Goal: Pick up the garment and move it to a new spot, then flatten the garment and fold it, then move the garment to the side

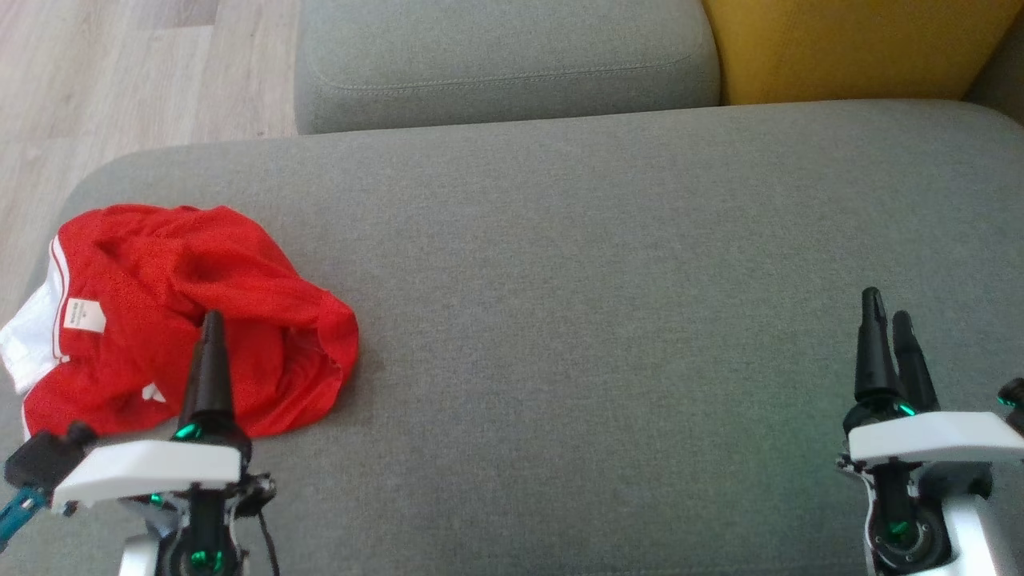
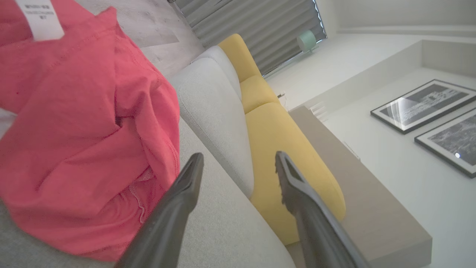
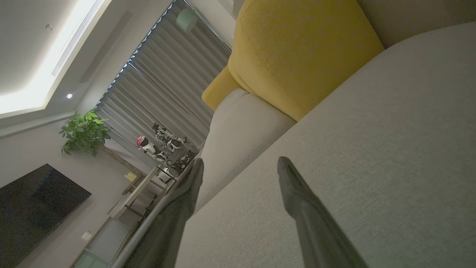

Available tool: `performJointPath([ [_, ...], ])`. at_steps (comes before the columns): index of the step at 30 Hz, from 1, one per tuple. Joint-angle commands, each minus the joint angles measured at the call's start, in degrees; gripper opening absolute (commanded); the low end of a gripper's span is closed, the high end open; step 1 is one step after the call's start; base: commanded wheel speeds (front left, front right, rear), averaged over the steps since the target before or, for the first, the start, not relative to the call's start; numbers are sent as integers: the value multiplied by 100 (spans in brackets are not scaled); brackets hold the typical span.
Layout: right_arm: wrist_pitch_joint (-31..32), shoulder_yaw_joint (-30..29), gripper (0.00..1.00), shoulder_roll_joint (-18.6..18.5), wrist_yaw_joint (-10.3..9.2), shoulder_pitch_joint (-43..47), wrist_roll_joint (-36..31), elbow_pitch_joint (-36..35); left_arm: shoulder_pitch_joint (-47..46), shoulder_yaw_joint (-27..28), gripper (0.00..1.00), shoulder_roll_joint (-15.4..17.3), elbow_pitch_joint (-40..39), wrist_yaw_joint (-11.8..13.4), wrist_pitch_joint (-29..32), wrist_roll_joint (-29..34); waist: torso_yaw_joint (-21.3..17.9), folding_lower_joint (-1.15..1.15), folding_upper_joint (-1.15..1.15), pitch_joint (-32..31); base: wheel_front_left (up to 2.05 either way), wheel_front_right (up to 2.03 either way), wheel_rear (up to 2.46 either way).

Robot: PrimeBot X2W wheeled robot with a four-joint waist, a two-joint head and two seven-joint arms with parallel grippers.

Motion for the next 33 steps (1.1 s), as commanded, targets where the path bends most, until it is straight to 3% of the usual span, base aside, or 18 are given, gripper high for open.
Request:
performJointPath([
  [1, -92, 109, 100, -44, -2, -248, -304, -273, -320, -7, 100, 82, -292, 27, -71, 276, 2, 0, 0, 0, 0, 0, 0],
  [12, -288, 252, 100, -42, -2, -97, -1576, -481, -271, -537, 100, 90, -457, 115, -255, 1646, -19, 0, 0, 12, 0, 0, 0],
  [33, -626, 479, 100, -46, -3, 104, -3306, -676, -313, -1278, 100, 190, -647, 588, -590, 3944, -198, 0, 0, 70, 0, 0, 0],
])
